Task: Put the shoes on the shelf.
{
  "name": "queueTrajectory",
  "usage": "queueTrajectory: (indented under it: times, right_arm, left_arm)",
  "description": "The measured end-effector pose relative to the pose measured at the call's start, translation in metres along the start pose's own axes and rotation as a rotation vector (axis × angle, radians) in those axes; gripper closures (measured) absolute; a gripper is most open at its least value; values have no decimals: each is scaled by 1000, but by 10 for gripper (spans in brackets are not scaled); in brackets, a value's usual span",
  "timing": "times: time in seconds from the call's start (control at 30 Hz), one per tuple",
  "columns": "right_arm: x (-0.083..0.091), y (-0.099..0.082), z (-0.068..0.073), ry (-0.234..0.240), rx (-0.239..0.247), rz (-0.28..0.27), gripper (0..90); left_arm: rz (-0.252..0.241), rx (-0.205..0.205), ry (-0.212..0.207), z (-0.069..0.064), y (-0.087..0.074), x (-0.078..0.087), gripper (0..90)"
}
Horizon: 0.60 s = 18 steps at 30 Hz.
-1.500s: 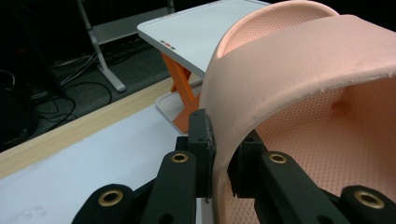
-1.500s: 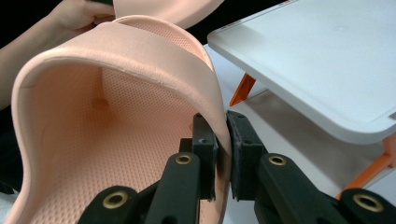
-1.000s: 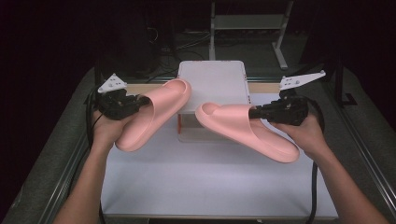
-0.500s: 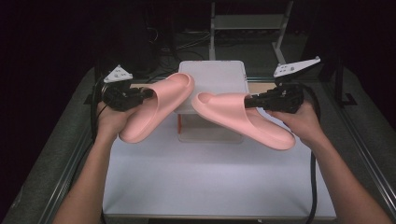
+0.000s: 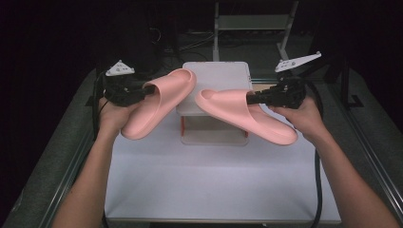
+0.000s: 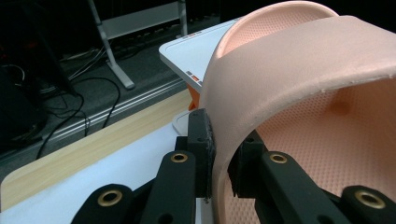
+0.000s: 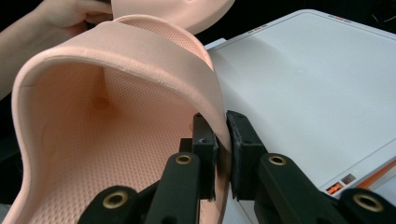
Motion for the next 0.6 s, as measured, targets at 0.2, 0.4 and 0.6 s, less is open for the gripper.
queueTrajectory:
  times: [0.2, 0.4, 0.6]
  right_arm:
    - [1, 1, -8, -20, 5, 3, 821]
    - [0, 6, -20, -53, 0, 13, 821]
    - [1, 13, -31, -81, -8, 20, 821]
  left_arm:
    - [7, 3, 8, 3, 6, -2, 805]
    - [10, -5, 17, 5, 14, -6, 805]
    - [10, -1, 29, 9, 22, -13, 805]
Point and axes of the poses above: each handheld gripper's, and its own axes: x roughly backward along the jaws, y roughly out of its top, z roughly to its left, the point moved 2 cm from there along -x, roughly forward along the jaws, and after that the axes turned 13 degrees about -y, right-handed, at the moved point
